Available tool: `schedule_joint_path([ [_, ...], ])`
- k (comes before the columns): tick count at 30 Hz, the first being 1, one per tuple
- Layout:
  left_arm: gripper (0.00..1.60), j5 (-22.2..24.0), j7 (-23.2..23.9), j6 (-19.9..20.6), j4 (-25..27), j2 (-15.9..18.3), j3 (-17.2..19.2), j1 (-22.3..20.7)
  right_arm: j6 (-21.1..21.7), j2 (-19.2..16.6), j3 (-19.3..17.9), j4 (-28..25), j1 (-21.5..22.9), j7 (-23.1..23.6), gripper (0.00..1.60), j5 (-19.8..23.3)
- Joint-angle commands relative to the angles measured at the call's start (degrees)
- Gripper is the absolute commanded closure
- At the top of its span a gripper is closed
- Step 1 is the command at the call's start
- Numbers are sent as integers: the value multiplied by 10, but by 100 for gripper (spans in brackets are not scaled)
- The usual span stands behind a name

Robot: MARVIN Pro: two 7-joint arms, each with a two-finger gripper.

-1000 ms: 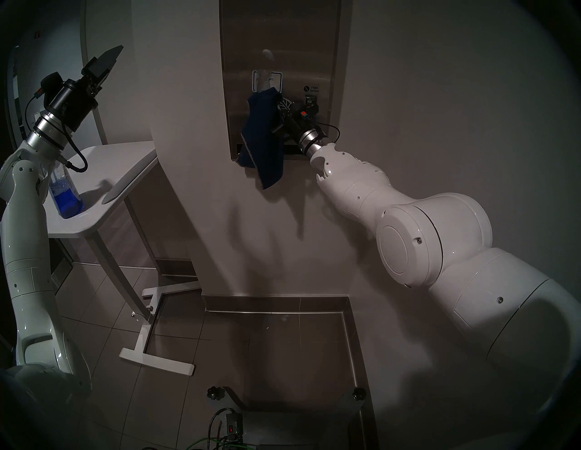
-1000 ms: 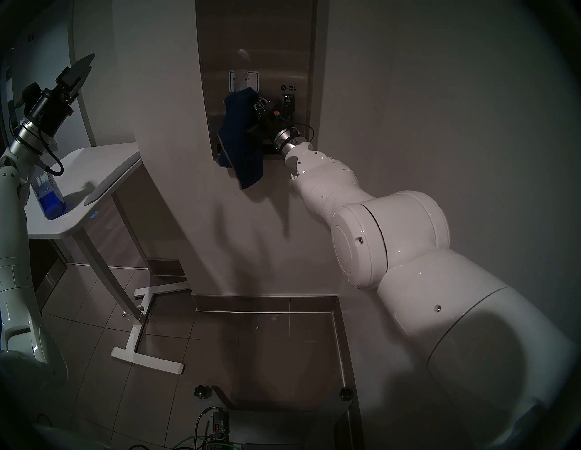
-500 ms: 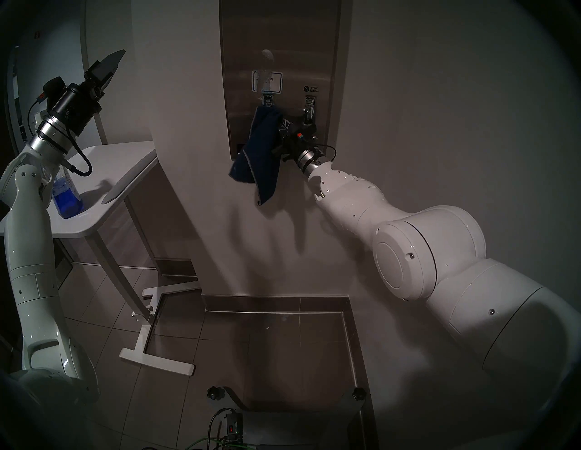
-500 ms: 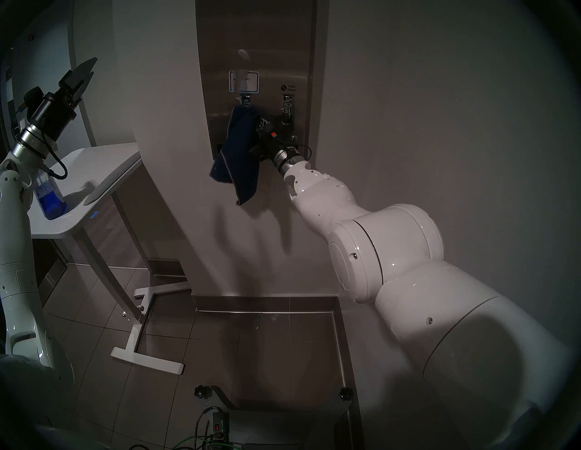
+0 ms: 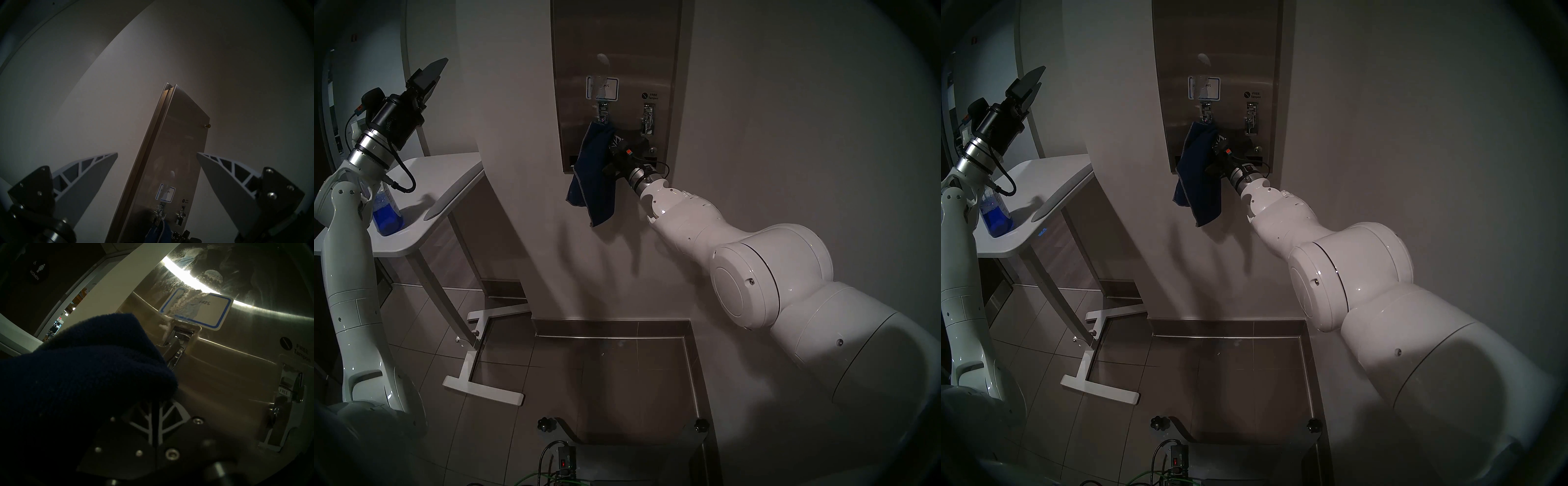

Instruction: Pick up the cloth and wipe the surface

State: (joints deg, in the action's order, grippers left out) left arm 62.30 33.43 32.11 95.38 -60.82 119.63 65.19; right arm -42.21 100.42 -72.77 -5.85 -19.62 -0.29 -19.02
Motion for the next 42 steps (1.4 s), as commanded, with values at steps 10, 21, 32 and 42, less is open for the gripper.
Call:
schedule_joint_path([
  [10,0,6,-20,-2,13,2,17,-14,37,43,13,-9,15,-48,160,-13],
  [21,0,6,-37,-3,14,2,22,-14,65,73,25,-10,10,-68,160,-23],
  [32,0,6,-53,-2,14,0,21,-14,101,78,32,-15,16,-78,160,-30],
  [42,0,8,-57,-1,15,-3,7,-22,119,88,31,-23,25,-82,160,-29],
])
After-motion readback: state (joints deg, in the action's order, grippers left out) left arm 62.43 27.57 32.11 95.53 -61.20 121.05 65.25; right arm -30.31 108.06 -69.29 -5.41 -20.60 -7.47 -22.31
